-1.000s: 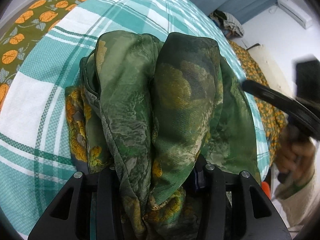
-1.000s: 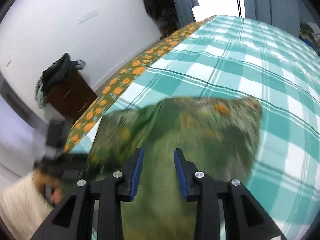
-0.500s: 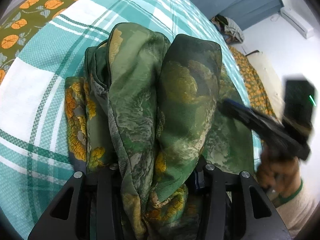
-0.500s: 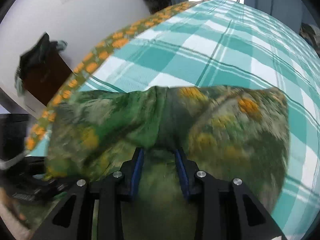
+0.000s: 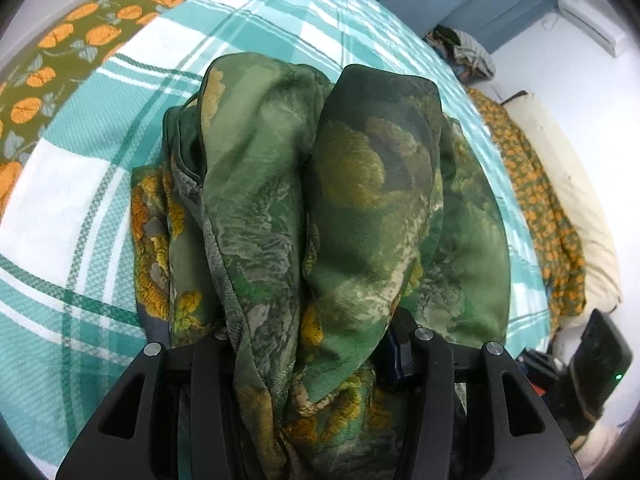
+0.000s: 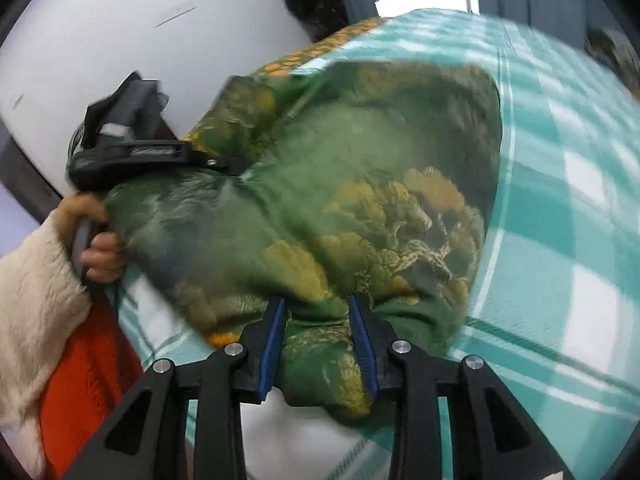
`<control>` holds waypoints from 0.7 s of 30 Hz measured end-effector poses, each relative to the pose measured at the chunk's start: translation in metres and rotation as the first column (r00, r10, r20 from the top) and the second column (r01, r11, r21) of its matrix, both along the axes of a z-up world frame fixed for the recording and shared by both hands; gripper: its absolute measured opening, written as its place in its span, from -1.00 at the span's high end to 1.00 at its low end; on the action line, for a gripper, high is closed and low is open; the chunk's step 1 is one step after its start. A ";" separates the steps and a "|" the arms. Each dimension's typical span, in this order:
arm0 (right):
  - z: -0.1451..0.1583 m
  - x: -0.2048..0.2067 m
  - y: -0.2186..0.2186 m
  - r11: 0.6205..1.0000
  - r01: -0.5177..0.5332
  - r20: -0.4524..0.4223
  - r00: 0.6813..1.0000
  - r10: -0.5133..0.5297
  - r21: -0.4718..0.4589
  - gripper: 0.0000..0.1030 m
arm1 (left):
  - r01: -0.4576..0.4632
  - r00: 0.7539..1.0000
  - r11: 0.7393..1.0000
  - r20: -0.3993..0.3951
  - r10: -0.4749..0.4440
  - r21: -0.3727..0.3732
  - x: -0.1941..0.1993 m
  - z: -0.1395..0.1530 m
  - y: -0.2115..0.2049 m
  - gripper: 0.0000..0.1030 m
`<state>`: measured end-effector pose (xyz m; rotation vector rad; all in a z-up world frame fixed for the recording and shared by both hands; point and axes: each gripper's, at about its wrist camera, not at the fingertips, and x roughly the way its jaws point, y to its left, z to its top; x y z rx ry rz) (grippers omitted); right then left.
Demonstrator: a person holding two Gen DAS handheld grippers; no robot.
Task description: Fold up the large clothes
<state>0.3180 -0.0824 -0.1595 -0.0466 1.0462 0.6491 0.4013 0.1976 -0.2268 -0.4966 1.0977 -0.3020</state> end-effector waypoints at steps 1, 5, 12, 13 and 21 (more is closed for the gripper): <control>0.004 0.002 0.004 1.000 -0.011 -0.006 1.000 0.011 -0.020 0.34 | -0.003 1.000 1.000 0.000 0.003 -0.003 0.000 0.001 0.000 0.04; 0.041 0.000 0.014 0.997 -0.017 0.028 0.999 0.019 -0.071 0.33 | -0.023 1.000 1.000 0.000 0.023 -0.015 -0.003 0.010 0.001 -0.06; 0.077 -0.009 0.074 0.986 -0.164 0.165 0.973 0.161 0.004 0.31 | -0.095 0.995 0.985 0.005 0.096 -0.144 -0.021 0.059 0.036 -0.36; 0.072 -0.009 0.084 0.983 -0.183 0.166 0.970 0.179 0.011 0.31 | -0.123 0.991 0.980 0.028 0.129 -0.157 -0.027 0.067 0.049 -0.51; 0.008 0.002 0.138 0.975 -0.218 0.064 0.973 0.220 -0.046 0.30 | -0.195 0.981 0.965 -0.052 0.189 -0.175 -0.030 0.020 0.092 -0.71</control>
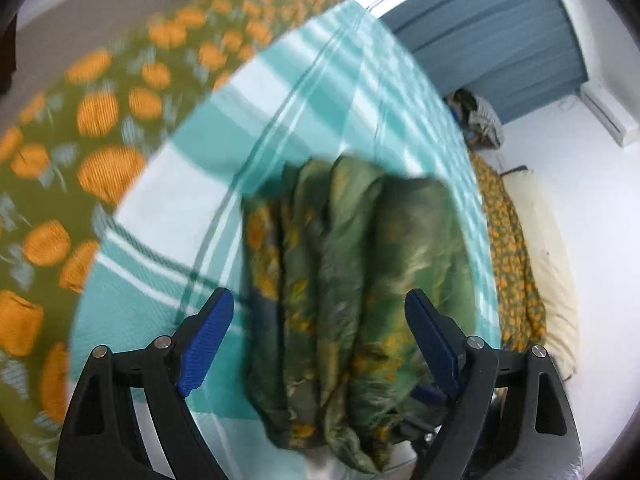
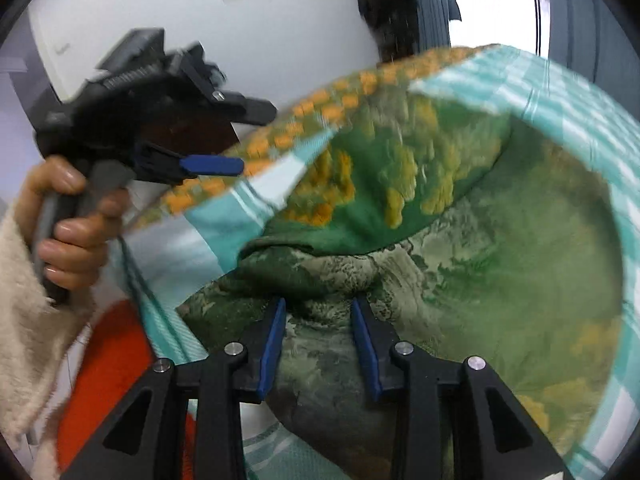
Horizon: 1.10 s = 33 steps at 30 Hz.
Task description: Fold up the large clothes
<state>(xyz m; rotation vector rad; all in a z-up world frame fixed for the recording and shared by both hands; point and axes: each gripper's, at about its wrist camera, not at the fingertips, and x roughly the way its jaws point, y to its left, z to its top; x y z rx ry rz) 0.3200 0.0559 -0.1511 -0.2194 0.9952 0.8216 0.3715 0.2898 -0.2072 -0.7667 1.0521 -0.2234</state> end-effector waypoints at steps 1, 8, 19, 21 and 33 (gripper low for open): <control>-0.002 0.000 0.002 1.000 -0.001 0.006 1.000 0.001 -0.008 0.30 | 0.007 1.000 1.000 -0.006 -0.007 -0.015 0.003 -0.006 -0.002 -0.70; -0.001 -0.002 0.003 0.999 -0.006 0.029 1.000 0.007 -0.039 0.30 | 0.099 0.994 0.980 0.054 -0.091 -0.171 0.003 -0.027 -0.016 -0.83; 0.008 -0.007 -0.002 0.999 0.004 0.026 1.000 -0.003 -0.040 0.31 | 0.167 0.983 0.979 -0.090 -0.157 0.116 0.023 -0.035 -0.065 -1.00; 0.023 -0.007 -0.021 1.000 0.022 -0.001 1.000 -0.022 -0.007 0.29 | 0.172 0.982 0.980 -0.097 -0.162 0.104 0.022 -0.037 -0.061 -1.00; -0.030 0.054 -0.205 0.868 0.444 -0.385 0.858 -0.340 0.222 -0.59 | 0.205 0.972 0.979 -0.119 -0.201 0.018 0.043 -0.055 -0.048 -1.00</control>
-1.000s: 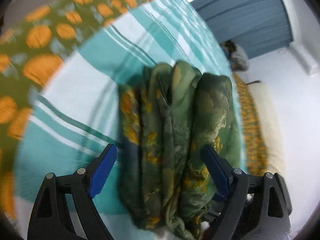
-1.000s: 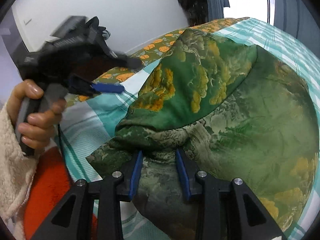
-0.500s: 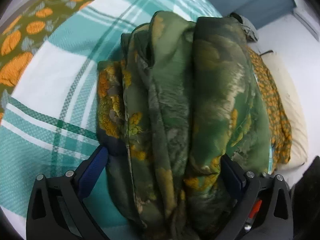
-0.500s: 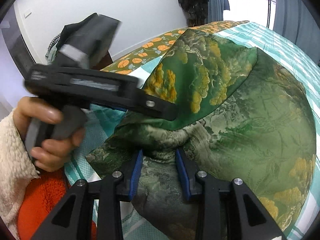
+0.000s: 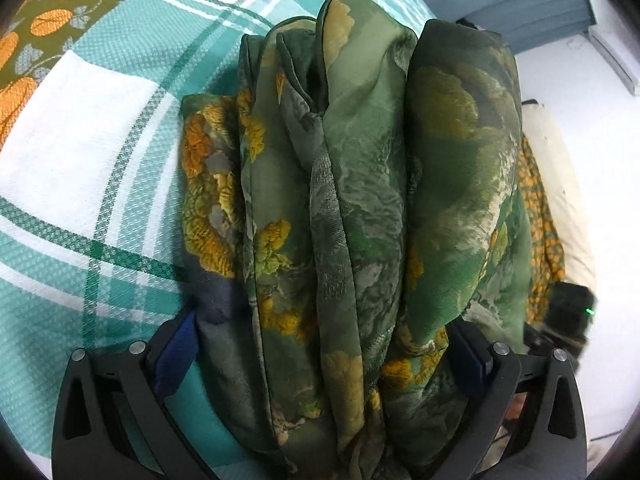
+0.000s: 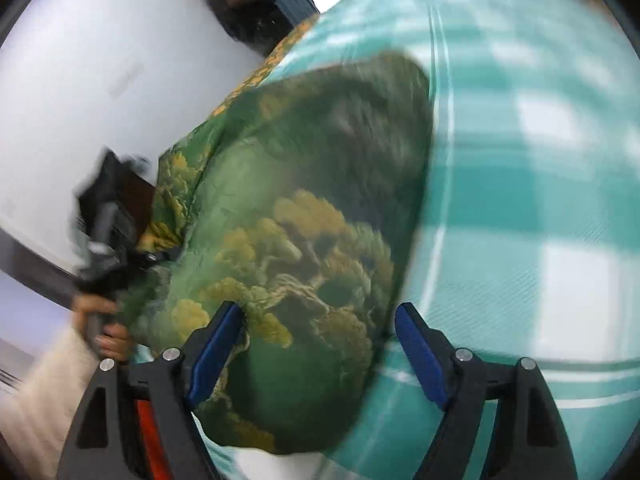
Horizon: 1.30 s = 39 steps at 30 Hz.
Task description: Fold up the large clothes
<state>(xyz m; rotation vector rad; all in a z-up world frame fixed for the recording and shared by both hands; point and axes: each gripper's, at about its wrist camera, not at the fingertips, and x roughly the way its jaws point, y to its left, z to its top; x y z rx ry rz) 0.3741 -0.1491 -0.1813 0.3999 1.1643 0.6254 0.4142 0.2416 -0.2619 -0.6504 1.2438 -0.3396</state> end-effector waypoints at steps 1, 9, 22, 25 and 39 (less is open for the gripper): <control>-0.008 0.003 -0.001 0.999 0.011 -0.030 0.999 -0.010 0.032 -0.60 | -0.002 1.000 1.000 -0.001 0.002 -0.007 0.004 -0.002 0.001 -1.00; -0.027 0.009 0.001 0.992 0.027 -0.056 0.998 -0.021 0.124 -0.62 | -0.049 0.999 0.992 -0.028 0.046 -0.113 0.020 -0.014 0.008 -0.76; 0.072 0.011 0.003 0.999 -0.034 0.288 0.957 0.022 0.036 -0.25 | -0.043 0.972 0.999 0.229 0.049 -0.030 0.048 0.082 -0.017 -0.01; 0.083 0.052 -0.006 0.999 -0.029 0.329 0.944 0.016 0.035 -0.25 | -0.050 0.964 0.999 0.261 0.052 -0.017 0.099 0.091 -0.027 -0.02; -0.009 0.177 -0.048 0.996 0.089 0.099 0.991 -0.090 0.010 -0.81 | -0.093 0.975 0.991 0.211 0.070 0.098 0.183 0.009 -0.048 -0.91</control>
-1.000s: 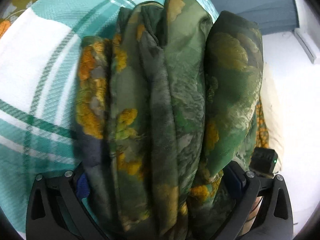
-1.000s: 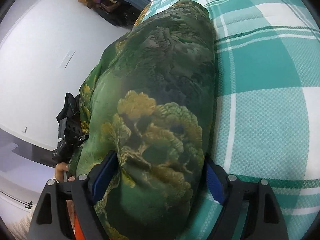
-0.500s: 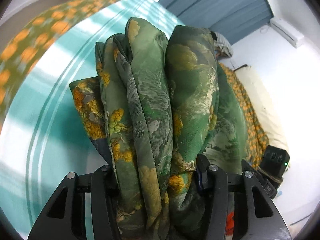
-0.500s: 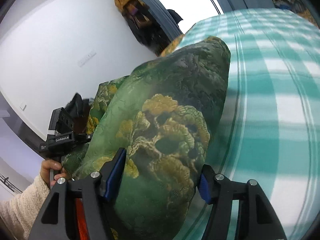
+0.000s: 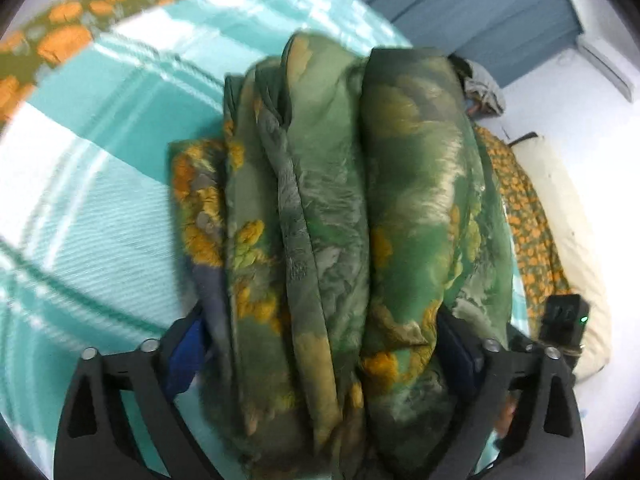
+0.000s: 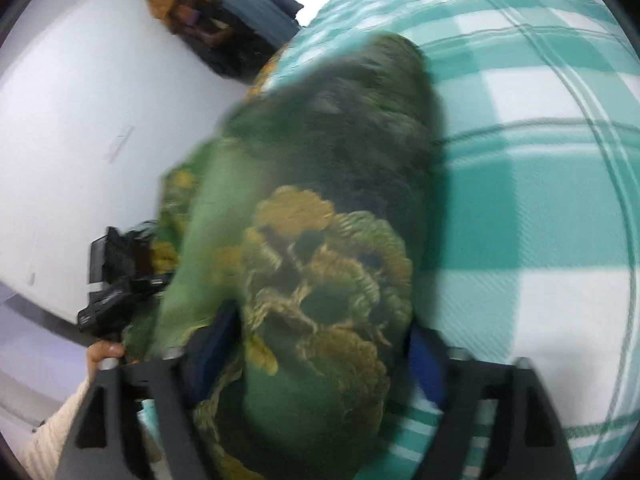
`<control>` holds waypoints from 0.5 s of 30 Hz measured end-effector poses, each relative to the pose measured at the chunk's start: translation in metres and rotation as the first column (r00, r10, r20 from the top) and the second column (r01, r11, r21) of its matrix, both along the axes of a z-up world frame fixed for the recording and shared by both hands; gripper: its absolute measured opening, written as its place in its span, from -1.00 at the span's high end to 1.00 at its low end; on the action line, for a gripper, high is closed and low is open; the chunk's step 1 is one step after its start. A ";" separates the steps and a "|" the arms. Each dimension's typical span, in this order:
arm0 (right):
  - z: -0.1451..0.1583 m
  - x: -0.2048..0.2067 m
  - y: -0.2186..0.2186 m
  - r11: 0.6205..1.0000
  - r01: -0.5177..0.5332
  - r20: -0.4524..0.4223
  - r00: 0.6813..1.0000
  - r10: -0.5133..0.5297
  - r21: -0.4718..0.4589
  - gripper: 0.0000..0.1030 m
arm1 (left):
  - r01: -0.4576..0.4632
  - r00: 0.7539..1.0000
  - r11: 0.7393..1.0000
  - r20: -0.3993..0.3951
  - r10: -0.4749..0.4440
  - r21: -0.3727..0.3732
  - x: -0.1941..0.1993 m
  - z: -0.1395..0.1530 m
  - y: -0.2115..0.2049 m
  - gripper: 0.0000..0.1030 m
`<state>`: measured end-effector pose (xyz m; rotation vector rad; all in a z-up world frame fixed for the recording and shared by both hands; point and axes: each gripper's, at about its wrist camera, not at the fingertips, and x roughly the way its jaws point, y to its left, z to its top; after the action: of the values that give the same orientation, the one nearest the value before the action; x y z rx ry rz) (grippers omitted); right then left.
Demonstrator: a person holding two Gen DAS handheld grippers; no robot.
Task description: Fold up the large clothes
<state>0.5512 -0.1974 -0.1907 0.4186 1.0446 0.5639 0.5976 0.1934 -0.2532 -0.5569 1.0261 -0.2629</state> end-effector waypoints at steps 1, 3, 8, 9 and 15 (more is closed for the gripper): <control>0.008 -0.010 -0.002 0.999 0.019 0.025 1.000 -0.018 -0.034 -0.88 | 0.000 1.000 0.999 0.016 -0.001 0.034 -0.006 0.008 -0.002 -0.91; 0.030 -0.033 -0.002 0.984 0.066 0.101 0.994 -0.050 -0.164 -0.89 | -0.023 0.996 0.985 0.090 0.007 0.170 -0.030 0.035 -0.006 -0.90; 0.089 -0.103 0.014 0.847 0.221 0.336 0.940 -0.054 -0.484 -0.90 | -0.107 0.969 0.914 0.247 0.007 0.392 -0.083 0.092 -0.033 -0.99; 0.098 -0.112 0.016 0.838 0.240 0.355 0.933 -0.059 -0.490 -0.90 | -0.121 0.963 0.905 0.268 0.007 0.408 -0.092 0.099 -0.042 -0.99; 0.136 -0.158 0.015 0.793 0.322 0.414 0.905 -0.097 -0.518 -0.90 | -0.164 0.950 0.872 0.313 0.013 0.461 -0.143 0.126 -0.075 -0.99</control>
<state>0.3929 -0.1821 -0.0548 -0.1147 0.7380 0.0878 0.4549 0.1180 -0.1271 -0.0991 0.7260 0.0005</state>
